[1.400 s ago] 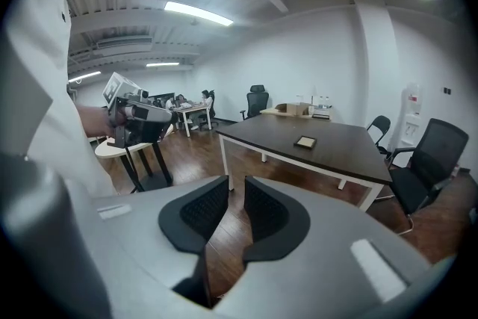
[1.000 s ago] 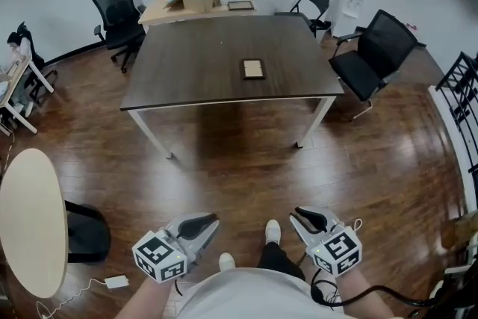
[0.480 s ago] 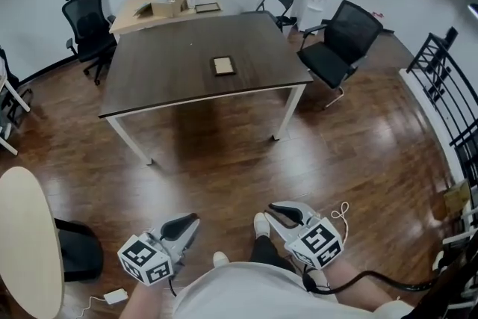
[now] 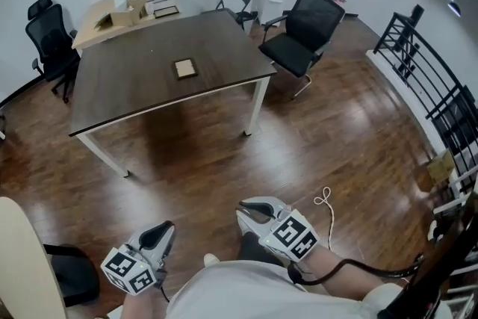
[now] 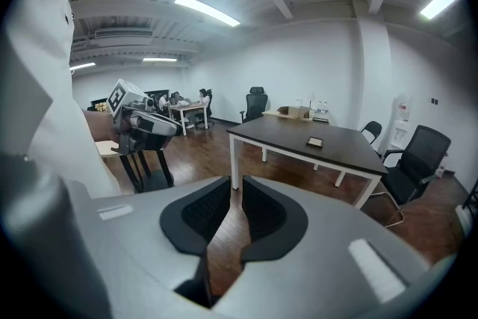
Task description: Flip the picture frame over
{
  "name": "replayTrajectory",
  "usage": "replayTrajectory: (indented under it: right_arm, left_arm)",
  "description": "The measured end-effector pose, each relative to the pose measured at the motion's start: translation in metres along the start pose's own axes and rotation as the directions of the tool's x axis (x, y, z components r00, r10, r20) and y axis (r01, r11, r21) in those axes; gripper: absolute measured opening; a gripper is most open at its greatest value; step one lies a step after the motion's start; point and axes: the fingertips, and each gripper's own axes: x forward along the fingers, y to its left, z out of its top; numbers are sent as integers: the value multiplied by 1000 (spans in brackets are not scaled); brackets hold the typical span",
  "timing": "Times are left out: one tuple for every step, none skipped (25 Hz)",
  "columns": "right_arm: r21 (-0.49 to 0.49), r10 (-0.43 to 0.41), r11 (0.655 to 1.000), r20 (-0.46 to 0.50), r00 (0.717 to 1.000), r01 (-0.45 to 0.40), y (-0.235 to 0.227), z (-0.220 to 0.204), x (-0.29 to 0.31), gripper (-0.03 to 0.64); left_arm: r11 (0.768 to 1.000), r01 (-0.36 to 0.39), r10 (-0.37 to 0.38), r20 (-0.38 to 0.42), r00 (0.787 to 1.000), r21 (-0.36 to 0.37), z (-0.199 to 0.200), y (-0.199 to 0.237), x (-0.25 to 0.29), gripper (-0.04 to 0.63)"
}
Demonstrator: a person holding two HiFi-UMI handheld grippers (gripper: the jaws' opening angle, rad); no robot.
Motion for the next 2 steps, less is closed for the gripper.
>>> replayTrajectory:
  right_arm:
    - [1,3,1000,-1,1000,-3,0,0,1,54]
    - [2,5,1000,-3,1000,-5,0,-1,2,52]
  left_arm:
    - [1000,-2,2,-3,1000,0,-2,1,0,40]
    - [1000,-5,5,-6,1000,1,-3,2,0,40]
